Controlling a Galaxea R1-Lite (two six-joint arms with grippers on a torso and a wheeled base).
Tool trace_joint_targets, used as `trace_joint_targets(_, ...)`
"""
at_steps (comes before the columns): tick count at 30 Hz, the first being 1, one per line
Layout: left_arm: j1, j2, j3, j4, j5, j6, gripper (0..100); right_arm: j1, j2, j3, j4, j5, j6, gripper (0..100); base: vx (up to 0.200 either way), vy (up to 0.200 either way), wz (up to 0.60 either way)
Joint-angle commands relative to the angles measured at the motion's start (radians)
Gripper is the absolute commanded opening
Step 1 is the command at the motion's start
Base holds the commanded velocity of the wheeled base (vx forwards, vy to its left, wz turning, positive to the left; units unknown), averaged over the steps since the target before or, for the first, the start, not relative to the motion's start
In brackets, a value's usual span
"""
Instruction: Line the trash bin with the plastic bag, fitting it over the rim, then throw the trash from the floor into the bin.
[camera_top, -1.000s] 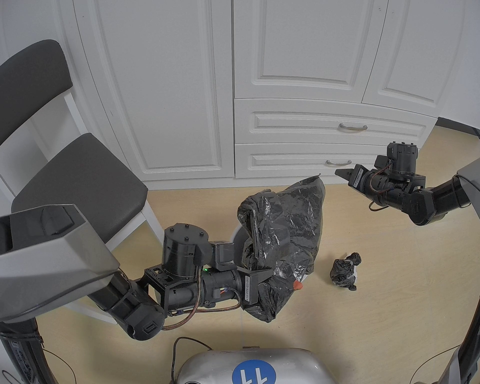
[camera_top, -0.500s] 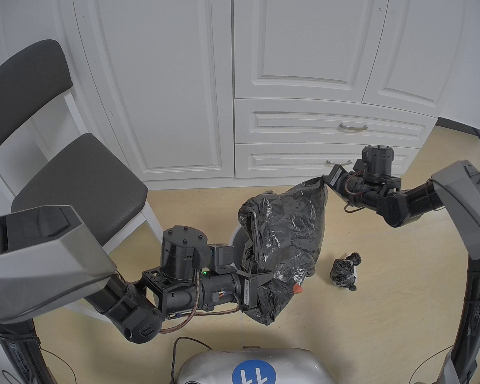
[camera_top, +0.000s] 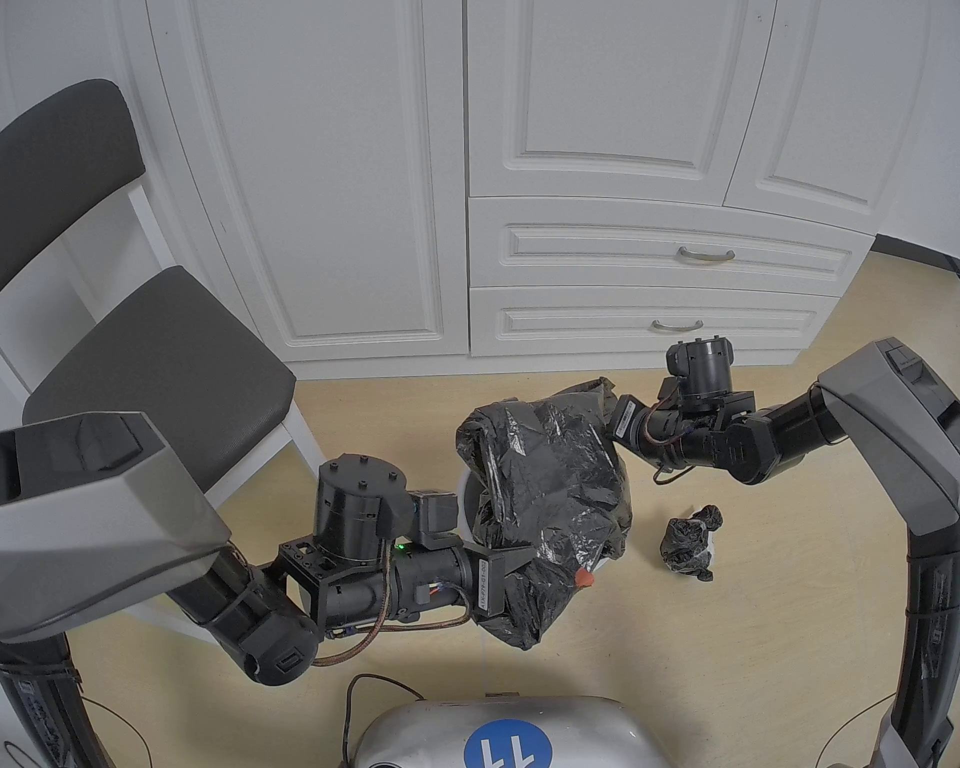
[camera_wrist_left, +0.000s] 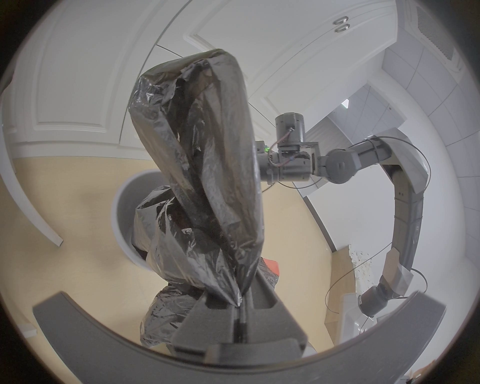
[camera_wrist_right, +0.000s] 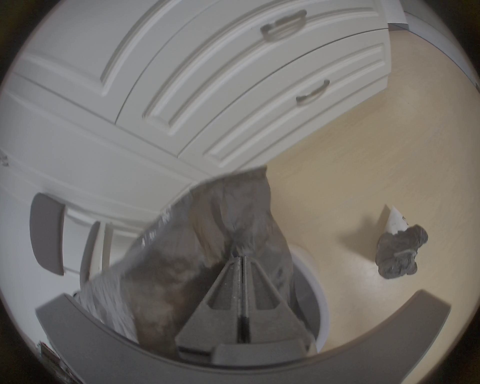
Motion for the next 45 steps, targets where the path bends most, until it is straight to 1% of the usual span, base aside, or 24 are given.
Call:
trace_joint_targets(1,0.021,-0.008,0.035,-0.007,0.002,-0.001,0,0.042,-0.004,0.030,0.010,0.006,-0.022,0,0.000,0.000,0.00)
trace_joint_targets(9,0.030,-0.029,0.093,-0.035,0.002,-0.001,0,0.103,-0.001,0.085,0.016,0.035,-0.033,0,0.000,0.000,0.00)
trace_joint_targets(12,0.030,-0.020,0.096,-0.036,0.003,-0.001,0,0.114,0.004,0.110,0.016,0.044,-0.062,0,0.000,0.000,0.00)
trace_joint_targets(13,0.028,-0.017,0.098,-0.036,0.003,-0.001,0,0.119,0.005,0.127,0.025,0.044,-0.091,0,0.000,0.000,0.00)
trace_joint_targets(14,0.028,-0.017,0.098,-0.036,0.003,-0.001,0,0.119,0.004,0.130,0.028,0.044,-0.097,0,0.000,0.000,0.00)
trace_joint_targets(16,0.027,-0.014,0.099,-0.036,0.003,-0.002,0,0.119,-0.013,0.151,0.109,0.057,-0.156,0,0.000,0.000,0.00)
trace_joint_targets(18,0.027,-0.011,0.098,-0.036,0.003,-0.002,0,0.119,-0.030,0.157,0.166,0.084,-0.203,0,0.000,0.000,0.00)
trace_joint_targets(20,0.027,-0.011,0.098,-0.036,0.003,-0.001,0,0.119,-0.033,0.157,0.188,0.100,-0.228,0,0.000,0.000,0.00)
trace_joint_targets(21,0.027,-0.011,0.099,-0.036,0.003,-0.001,0,0.117,-0.035,0.157,0.185,0.100,-0.226,0,0.000,0.000,0.00)
trace_joint_targets(25,0.021,-0.014,0.099,-0.035,0.003,-0.001,0,0.086,-0.093,0.151,0.185,0.101,-0.218,0,0.000,0.000,0.00)
trace_joint_targets(28,0.010,-0.020,0.106,-0.035,0.002,0.001,0,0.031,-0.174,0.151,0.188,0.103,-0.218,0,0.000,0.000,0.00)
trace_joint_targets(32,-0.015,-0.022,0.113,-0.035,0.003,0.001,0,-0.035,-0.236,0.145,0.186,0.107,-0.217,0,0.000,0.000,0.00)
trace_joint_targets(34,-0.028,-0.025,0.124,-0.035,0.003,0.001,0,-0.066,-0.242,0.131,0.182,0.113,-0.203,0,0.000,0.000,0.00)
trace_joint_targets(35,-0.030,-0.026,0.126,-0.035,0.003,0.001,0,-0.070,-0.242,0.127,0.182,0.115,-0.197,0,0.000,0.000,0.00)
trace_joint_targets(36,-0.035,-0.028,0.133,-0.036,0.003,0.001,0,-0.078,-0.233,0.099,0.177,0.116,-0.163,0,0.000,0.000,0.00)
trace_joint_targets(37,-0.035,-0.028,0.133,-0.036,0.003,0.001,0,-0.078,-0.233,0.099,0.177,0.116,-0.163,0,0.000,0.000,0.00)
trace_joint_targets(39,-0.042,-0.034,0.136,-0.035,0.003,0.001,0,-0.069,-0.173,0.045,0.151,0.116,-0.077,0,0.000,0.000,0.00)
trace_joint_targets(40,-0.044,-0.034,0.136,-0.035,0.003,0.001,0,-0.061,-0.139,0.024,0.131,0.112,-0.051,0,0.000,0.000,0.00)
trace_joint_targets(41,-0.044,-0.034,0.136,-0.035,0.003,0.001,0,-0.061,-0.139,0.024,0.131,0.112,-0.051,0,0.000,0.000,0.00)
trace_joint_targets(42,-0.044,-0.035,0.138,-0.035,0.003,0.001,0,-0.036,-0.068,-0.014,0.082,0.106,-0.005,0,0.000,0.000,0.00)
trace_joint_targets(45,-0.045,-0.035,0.149,-0.036,0.003,0.002,0,-0.013,0.024,-0.067,-0.004,0.075,0.085,0,0.000,0.000,0.00)
